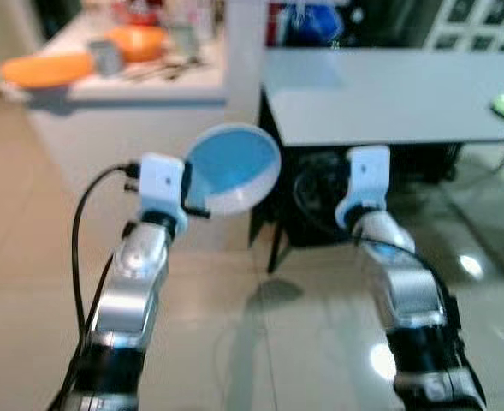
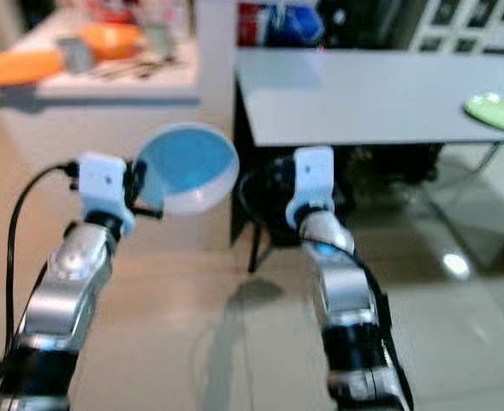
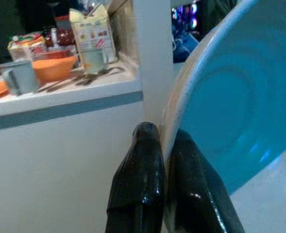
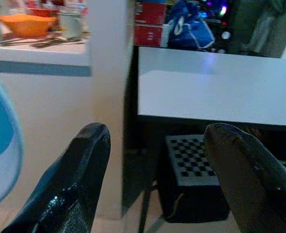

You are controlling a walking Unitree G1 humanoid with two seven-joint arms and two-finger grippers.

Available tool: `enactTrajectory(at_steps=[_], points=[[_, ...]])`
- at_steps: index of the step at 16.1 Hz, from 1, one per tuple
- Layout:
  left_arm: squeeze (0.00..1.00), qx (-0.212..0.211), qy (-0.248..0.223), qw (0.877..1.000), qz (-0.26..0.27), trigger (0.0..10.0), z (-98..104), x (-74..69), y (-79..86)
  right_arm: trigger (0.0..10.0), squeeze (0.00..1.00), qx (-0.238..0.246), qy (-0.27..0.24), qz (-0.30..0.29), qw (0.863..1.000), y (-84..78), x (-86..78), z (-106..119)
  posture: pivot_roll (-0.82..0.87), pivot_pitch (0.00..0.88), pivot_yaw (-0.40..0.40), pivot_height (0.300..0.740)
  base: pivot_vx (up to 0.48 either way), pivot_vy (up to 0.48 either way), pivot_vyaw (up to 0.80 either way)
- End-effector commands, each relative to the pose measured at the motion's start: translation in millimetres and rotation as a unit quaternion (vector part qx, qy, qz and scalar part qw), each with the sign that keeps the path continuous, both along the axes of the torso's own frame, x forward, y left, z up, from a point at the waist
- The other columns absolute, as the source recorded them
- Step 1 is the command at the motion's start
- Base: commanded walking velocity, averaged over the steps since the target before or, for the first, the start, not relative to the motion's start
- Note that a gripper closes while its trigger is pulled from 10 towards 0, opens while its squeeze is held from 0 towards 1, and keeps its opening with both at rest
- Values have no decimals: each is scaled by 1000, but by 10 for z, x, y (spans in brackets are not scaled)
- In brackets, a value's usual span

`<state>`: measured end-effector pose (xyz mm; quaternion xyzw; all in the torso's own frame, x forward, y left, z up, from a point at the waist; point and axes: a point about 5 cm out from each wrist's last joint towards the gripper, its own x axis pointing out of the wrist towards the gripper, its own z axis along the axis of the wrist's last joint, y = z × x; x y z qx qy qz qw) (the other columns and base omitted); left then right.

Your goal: Setting the table

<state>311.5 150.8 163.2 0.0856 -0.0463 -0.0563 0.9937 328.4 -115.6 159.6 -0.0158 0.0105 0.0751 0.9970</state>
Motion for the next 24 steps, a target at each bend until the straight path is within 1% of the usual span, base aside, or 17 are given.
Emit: enactTrajectory(at_steps=[1,4,11,15,17,19,24], points=[[0,-1,-26,1000,11,10000,116,3,84,10000,0,3,-4,10,1000,61,-3,28,31,0,-40,740,349,0,-788],[0,-4,-24,1000,2,10000,101,-1,43,10000,0,3,-4,4,1000,25,-16,25,22,0,-32,740,352,0,-788],[0,-5,-26,1000,-6,10000,112,43,-14,10000,0,1,-5,-3,1000,-11,-4,40,10,0,-31,740,364,0,-767],[0,-9,-33,999,-12,10000,134,96,-88,10000,0,-7,-13,-6,1000,-58,20,83,-2,0,-42,740,378,0,0],[0,-15,-35,999,-11,10000,146,129,-103,10000,0,-34,-33,4,999,-21,32,167,-31,0,-31,740,388,0,0],[0,-12,-26,999,-17,10000,94,124,-116,10000,0,-34,-33,-4,999,-30,7,165,-39,0,-18,740,399,0,0],[0,-10,-30,999,-24,10000,125,155,-127,10000,0,-34,-33,-13,999,-38,-18,158,-37,0,-3,740,409,0,0]])
